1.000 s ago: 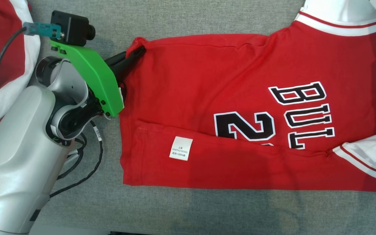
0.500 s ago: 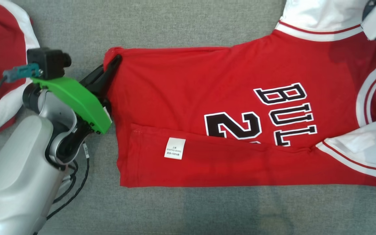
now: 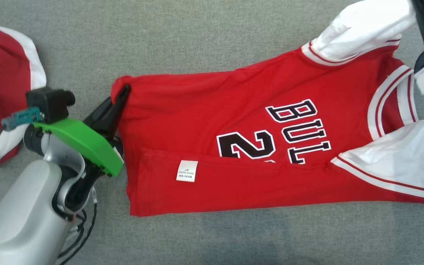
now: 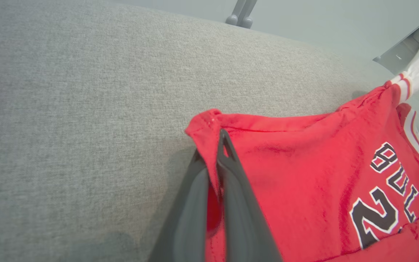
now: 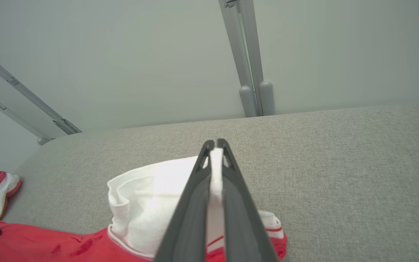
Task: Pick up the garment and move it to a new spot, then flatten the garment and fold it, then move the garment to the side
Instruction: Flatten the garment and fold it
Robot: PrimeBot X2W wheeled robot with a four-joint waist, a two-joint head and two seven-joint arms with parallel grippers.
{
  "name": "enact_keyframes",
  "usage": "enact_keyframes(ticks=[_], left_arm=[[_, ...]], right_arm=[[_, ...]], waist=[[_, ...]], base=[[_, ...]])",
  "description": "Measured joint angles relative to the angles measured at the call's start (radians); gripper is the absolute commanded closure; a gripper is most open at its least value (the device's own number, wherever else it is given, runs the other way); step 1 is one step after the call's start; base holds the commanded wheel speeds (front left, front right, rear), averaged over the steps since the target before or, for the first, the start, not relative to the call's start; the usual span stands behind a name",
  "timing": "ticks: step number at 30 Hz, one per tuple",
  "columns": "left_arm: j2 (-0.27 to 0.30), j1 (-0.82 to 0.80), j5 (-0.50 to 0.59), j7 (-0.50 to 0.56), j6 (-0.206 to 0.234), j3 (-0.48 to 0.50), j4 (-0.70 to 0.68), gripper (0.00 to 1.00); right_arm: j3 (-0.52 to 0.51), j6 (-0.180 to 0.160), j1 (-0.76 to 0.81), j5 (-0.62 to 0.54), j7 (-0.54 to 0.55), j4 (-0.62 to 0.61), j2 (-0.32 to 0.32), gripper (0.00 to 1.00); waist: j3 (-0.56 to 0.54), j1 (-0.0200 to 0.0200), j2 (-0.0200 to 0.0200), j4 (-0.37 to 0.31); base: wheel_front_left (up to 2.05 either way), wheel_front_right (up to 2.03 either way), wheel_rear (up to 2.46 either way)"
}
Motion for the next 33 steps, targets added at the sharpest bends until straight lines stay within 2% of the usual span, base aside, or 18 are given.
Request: enact_keyframes(ticks=[7, 13, 23, 28, 33], left_arm=[[0.029, 0.138, 0.012, -0.055, 0.032, 0.007, -0.080, 1.00], [0.039, 0.267, -0.016, -0.096, 0.083, 0.027, -0.184, 1.00], [0.028, 0.314, -0.038, -0.100, 0.106, 0.024, -0.188, 1.00], [0.021, 0.328, -0.045, -0.105, 0.107, 0.023, -0.173, 1.00], [0.012, 0.351, -0.052, -0.105, 0.110, 0.011, -0.176, 1.00]], right_arm=[[-0.013, 0.000, 0.190, 0.023, -0.024, -0.092, 0.013, 1.00], [-0.074, 0.000, 0.369, 0.045, -0.049, -0.175, 0.040, 1.00], [-0.098, 0.000, 0.565, 0.072, -0.053, -0.324, 0.141, 1.00], [-0.092, 0.000, 0.627, 0.066, -0.045, -0.325, 0.172, 1.00], [-0.084, 0.000, 0.615, 0.034, -0.063, -0.243, 0.165, 1.00]], waist=[[-0.038, 0.0000, 0.0000, -0.016], [-0.076, -0.0001, 0.0000, -0.018], [-0.112, -0.0001, 0.0000, -0.012], [-0.112, -0.0001, 0.0000, -0.036], [-0.103, -0.0001, 0.0000, -0.060]], base=[[0.00, 0.00, 0.00], [0.00, 0.00, 0.00], [0.00, 0.00, 0.00], [0.00, 0.00, 0.00], [0.00, 0.00, 0.00]])
